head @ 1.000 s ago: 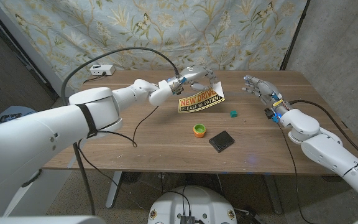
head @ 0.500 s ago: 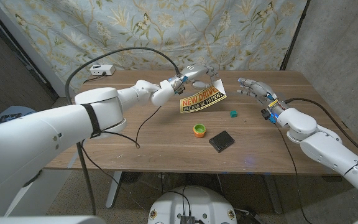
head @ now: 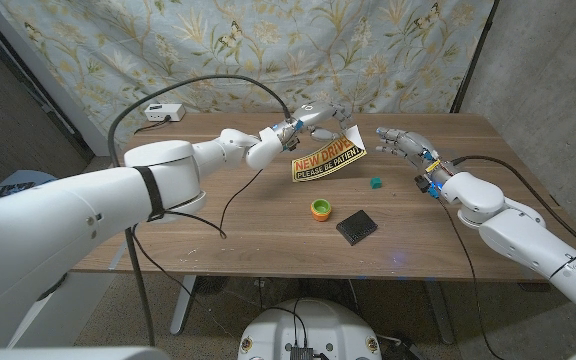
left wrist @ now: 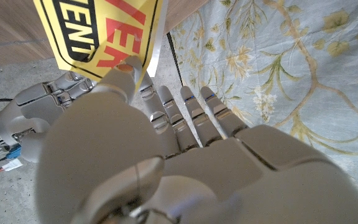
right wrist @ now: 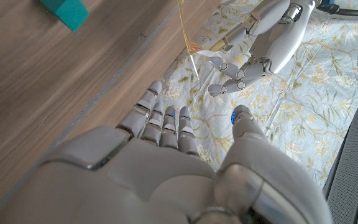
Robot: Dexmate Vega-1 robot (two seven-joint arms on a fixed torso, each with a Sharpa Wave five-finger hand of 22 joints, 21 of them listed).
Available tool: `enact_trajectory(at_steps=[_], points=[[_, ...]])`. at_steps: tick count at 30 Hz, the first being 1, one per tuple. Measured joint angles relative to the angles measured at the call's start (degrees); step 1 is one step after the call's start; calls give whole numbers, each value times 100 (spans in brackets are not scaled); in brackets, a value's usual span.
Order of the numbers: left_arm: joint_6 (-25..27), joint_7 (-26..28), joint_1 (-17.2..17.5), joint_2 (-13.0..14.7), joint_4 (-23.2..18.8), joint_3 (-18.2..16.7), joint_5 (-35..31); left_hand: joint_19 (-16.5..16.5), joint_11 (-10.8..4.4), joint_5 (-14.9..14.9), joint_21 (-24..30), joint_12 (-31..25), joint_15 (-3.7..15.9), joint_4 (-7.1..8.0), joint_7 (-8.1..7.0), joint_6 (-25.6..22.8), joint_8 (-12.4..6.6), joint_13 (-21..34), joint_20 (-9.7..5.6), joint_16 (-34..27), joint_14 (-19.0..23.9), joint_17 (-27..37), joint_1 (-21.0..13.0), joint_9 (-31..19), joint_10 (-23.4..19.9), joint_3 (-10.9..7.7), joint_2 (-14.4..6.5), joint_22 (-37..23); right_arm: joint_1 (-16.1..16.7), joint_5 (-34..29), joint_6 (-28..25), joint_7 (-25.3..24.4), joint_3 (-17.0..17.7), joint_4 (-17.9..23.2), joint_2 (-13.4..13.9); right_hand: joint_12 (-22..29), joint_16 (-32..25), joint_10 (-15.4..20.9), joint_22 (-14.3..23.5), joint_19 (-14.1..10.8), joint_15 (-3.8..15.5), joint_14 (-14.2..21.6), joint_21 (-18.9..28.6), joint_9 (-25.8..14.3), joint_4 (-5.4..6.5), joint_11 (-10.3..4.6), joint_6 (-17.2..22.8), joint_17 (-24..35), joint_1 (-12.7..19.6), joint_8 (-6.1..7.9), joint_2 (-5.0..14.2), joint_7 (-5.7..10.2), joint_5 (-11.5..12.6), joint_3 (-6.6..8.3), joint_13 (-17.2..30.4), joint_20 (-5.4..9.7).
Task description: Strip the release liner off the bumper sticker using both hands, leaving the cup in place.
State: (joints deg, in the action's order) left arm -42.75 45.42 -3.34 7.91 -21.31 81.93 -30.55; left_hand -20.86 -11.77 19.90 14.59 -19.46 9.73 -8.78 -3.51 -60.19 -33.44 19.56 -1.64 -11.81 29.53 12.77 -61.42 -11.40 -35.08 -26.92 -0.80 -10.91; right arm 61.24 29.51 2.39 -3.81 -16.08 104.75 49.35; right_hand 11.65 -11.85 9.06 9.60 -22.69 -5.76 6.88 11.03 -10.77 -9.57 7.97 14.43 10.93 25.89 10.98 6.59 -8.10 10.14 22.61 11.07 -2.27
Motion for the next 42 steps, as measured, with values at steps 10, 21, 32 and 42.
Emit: enact_trajectory(at_steps=[10,21,32,42], points=[[-51,-283,-6,-54,19,27,265,52,0,-44,-40,45,-9,0,-23,22,0,0,10,0,-50,1,7,0,-1,0,8,-1,-86,-51,-115,74,-90,21,51,0,-1,0,0,2,-31,-31,0,-4,0,61,-58,0,0,0,0,8,0,0,29,-62],[-62,-588,-6,-155,28,57,499,72,0,-44,-61,90,-9,-1,-34,31,0,-1,-10,0,-51,-27,14,0,-1,0,15,26,-130,-80,-180,146,-145,35,111,0,-1,0,1,2,-53,-8,0,-3,1,61,-64,1,30,0,-31,2,0,0,29,-61],[-32,-722,-18,-260,33,123,589,71,0,-107,-84,90,-9,-1,-73,12,0,-1,-10,0,-50,-26,20,0,-1,-1,24,26,-152,-118,-234,183,-167,64,184,0,-2,0,10,-39,-61,0,0,-3,1,60,-95,15,82,0,-23,33,0,0,28,-101],[-10,-655,-66,-332,37,196,575,71,0,-110,-84,133,-9,-1,-85,24,0,-1,-10,0,-51,-26,22,0,-1,-1,22,26,-153,-154,-308,189,-171,106,260,0,-2,0,16,-39,-60,0,0,-2,1,60,-115,14,105,0,0,12,0,0,28,-101]])
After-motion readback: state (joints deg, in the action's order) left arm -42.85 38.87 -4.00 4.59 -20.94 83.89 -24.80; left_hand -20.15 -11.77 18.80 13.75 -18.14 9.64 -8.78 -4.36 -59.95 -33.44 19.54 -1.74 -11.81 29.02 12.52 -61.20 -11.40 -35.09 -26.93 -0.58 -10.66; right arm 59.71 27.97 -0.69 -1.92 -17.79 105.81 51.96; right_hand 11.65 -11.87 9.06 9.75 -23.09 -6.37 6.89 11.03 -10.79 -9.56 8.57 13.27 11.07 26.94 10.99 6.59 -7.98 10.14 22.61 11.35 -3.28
